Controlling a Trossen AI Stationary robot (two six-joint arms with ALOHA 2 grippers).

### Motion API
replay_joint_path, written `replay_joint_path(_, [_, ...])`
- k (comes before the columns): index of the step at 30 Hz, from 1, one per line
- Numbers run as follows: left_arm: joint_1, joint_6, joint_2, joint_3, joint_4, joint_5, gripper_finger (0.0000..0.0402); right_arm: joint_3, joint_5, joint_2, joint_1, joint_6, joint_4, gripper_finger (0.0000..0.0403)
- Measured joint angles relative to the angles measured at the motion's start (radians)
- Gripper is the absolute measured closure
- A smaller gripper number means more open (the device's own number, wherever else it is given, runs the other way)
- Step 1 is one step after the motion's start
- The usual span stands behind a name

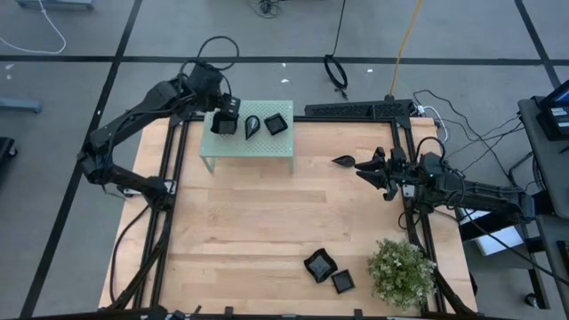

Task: Pick & Place Mini shaped plates
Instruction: Stack the distorted square plate on top of the stacked distorted square plates on the shelf

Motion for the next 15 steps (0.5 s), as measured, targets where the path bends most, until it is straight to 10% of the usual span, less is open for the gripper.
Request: replay_joint_path(15, [-0.215, 0.2, 0.039, 0.0, 0.291, 0.106, 0.019, 0.0, 0.0, 0.0, 0.0, 0.0, 0.0, 0.0287])
